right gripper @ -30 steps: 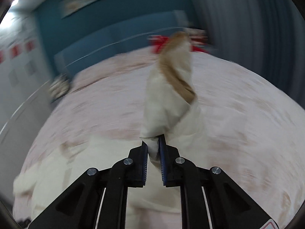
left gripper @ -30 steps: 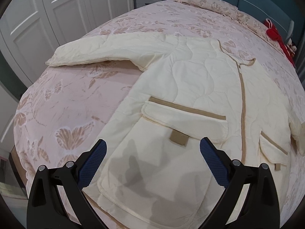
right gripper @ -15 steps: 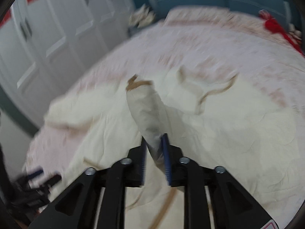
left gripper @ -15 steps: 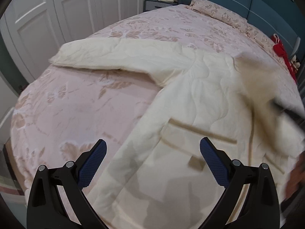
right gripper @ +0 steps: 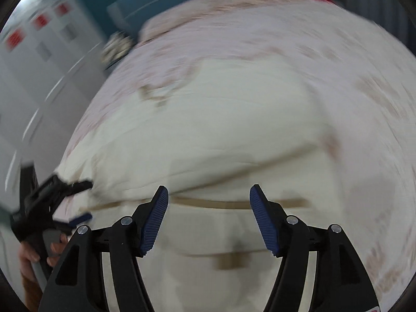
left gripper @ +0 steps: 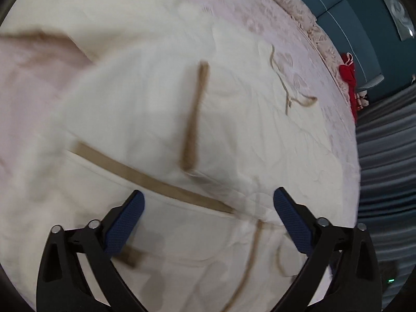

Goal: Fold large clothes

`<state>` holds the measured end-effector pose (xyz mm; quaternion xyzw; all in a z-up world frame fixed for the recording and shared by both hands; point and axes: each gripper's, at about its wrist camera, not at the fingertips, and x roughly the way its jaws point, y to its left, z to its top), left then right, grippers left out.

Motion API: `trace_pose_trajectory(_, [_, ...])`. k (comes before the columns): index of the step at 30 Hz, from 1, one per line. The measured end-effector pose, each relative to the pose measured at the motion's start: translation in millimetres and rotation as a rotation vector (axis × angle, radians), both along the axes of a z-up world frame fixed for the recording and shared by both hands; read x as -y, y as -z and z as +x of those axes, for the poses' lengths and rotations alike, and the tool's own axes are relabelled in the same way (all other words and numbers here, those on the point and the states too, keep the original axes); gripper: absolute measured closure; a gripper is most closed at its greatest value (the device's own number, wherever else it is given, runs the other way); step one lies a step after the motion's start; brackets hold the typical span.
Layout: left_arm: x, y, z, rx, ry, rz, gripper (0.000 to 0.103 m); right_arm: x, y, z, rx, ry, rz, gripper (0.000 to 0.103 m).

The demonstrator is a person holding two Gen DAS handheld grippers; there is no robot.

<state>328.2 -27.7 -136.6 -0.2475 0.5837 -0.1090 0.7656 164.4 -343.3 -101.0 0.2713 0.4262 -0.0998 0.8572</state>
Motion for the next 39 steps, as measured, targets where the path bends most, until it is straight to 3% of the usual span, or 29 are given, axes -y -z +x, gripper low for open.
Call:
trace_pose_trajectory(1, [3,1,1,-0.001,-0.002,0.013,0.019,14,4,-4,0.009,0.033,0.031,0.039])
trace_pose_trajectory(4, [16,-3,8,0.034,0.049,0.026,0.068,44,16,-6,0.034,0.103,0.116,0.039])
trace_pose_trajectory(7, [18,-18,17,0.085,0.065,0.072,0.093,65,29,7,0.051,0.15,0.175,0.045])
trace_pose_trajectory(11, [13,-66,31,0.268,0.085,0.194,0.096,84,31,30,0.069,0.19,0.201,0.061])
trace_pose_trajectory(13, [5,-83,38,0.332,0.078,0.242,0.096,86,22,42,0.076,0.176,0.176,0.095])
trace_pose_trajectory(14, [2,-92,42,0.369,0.083,0.284,0.096,81,13,49,0.077,0.151,0.131,0.102])
trace_pose_trajectory(16, [-1,-94,48,0.398,0.093,0.362,0.096,64,-7,57,0.076,0.086,-0.023,0.102])
trace_pose_trajectory(18, [2,-77,52,0.388,0.119,0.469,0.096,52,-12,66,0.04,0.042,-0.136,0.102])
trace_pose_trajectory(21, [9,-37,55,0.321,0.158,0.577,0.096,42,11,74,-0.069,0.001,-0.246,0.102])
trace_pose_trajectory(24, [13,-2,52,0.261,0.181,0.642,0.096,41,33,75,-0.128,-0.008,-0.271,0.103])
trace_pose_trajectory(26, [19,12,48,0.276,0.189,0.69,0.096,40,45,71,-0.141,-0.017,-0.285,0.103])
trace_pose_trajectory(30, [29,20,35,0.326,0.213,0.807,0.096,28,58,76,-0.165,-0.046,-0.382,0.103])
trace_pose_trajectory(39, [40,30,23,0.385,0.202,0.881,0.096,21,68,77,-0.148,-0.036,-0.45,0.103])
